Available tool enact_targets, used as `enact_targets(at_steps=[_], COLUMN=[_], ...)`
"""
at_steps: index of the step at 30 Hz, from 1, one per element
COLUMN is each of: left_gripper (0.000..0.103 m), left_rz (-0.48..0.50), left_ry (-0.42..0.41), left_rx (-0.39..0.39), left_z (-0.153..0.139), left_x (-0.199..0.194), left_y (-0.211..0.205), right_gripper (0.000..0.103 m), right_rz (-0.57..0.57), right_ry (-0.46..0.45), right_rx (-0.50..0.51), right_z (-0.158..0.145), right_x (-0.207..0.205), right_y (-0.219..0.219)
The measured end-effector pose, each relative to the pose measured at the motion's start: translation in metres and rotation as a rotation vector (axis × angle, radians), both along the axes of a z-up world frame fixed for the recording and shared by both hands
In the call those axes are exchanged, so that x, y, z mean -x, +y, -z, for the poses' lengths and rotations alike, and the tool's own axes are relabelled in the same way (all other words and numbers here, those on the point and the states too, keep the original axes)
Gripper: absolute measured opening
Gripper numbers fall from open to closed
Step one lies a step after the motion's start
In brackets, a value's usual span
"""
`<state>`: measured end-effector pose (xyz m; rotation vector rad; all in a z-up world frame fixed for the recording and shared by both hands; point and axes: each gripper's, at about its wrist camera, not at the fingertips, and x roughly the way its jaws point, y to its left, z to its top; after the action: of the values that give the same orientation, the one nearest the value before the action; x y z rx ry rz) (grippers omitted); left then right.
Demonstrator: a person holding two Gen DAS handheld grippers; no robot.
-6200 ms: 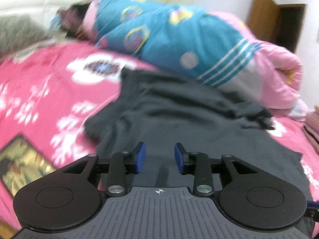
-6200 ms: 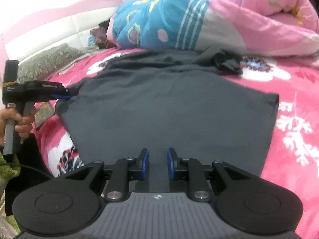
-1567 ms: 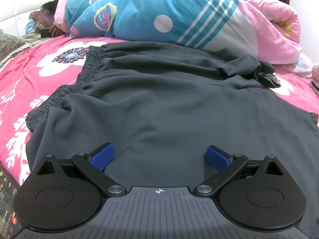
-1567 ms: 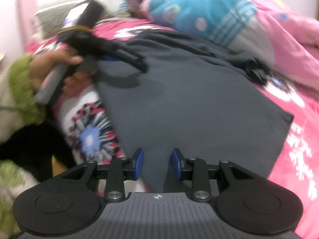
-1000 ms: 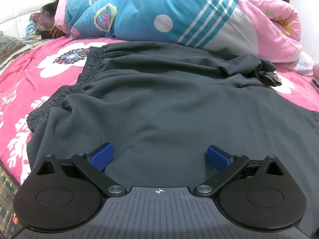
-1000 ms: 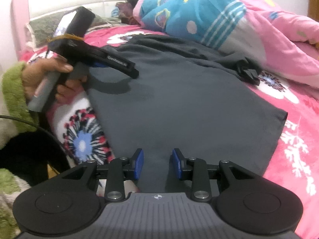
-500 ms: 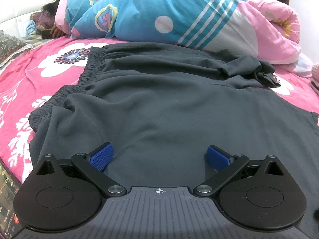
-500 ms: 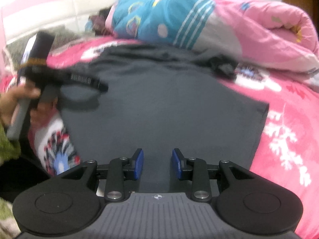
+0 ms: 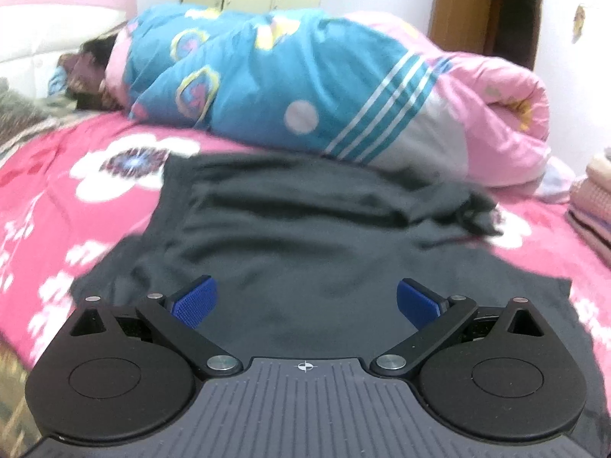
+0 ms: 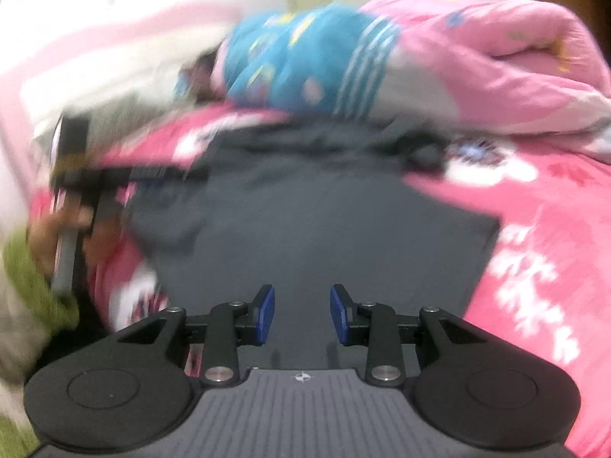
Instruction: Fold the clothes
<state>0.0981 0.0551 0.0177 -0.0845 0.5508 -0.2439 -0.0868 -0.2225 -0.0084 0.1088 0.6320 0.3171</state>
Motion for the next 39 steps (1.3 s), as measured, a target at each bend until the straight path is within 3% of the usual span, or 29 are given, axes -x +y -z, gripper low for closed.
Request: enact_targets(at_steps=[6, 12, 20, 27, 29, 32, 39], left_gripper=[0.101, 0.100, 0.097, 0.097, 0.097, 0.097, 0.097], left_rz=[0.023, -0.034, -0.088, -0.105, -0.107, -0.112, -0.118], left_ry=[0.014, 0.051, 0.071, 0.094, 0.100, 0.107, 0.104], left_rx=[0.013, 0.026, 0.034, 0.060, 0.051, 0.042, 0.027], left_z=[-0.010, 0.005, 0.036, 0.041, 0.044, 0.047, 0.049], left_x=[-0.047, -0.097, -0.114, -0.119, -0.120, -0.120, -0.119], left_y=[-0.027, -0.037, -0.025, -0.016, -0.016, -0.017, -0.017], right_gripper=[0.040, 0.041, 0.041, 0.041, 0.041, 0.041, 0.040], right_rz=[0.127, 0.180, 0.254, 0.298, 0.273, 0.197, 0.032], right_ry=[-0.049, 0.032, 0.157, 0.137, 0.134, 0.103, 0.073], right_rx=[-0.127, -0.129, -0.139, -0.108, -0.074, 0.062, 0.286], right_z=[-0.036, -0.024, 0.003, 0.003, 0.002, 0.004, 0.028], right_x=[-0.049, -0.126, -0.233, -0.314, -0.336, -0.361, -0.401], right_y=[-0.043, -0.062, -0.086, -0.087, -0.079, -0.056, -0.009])
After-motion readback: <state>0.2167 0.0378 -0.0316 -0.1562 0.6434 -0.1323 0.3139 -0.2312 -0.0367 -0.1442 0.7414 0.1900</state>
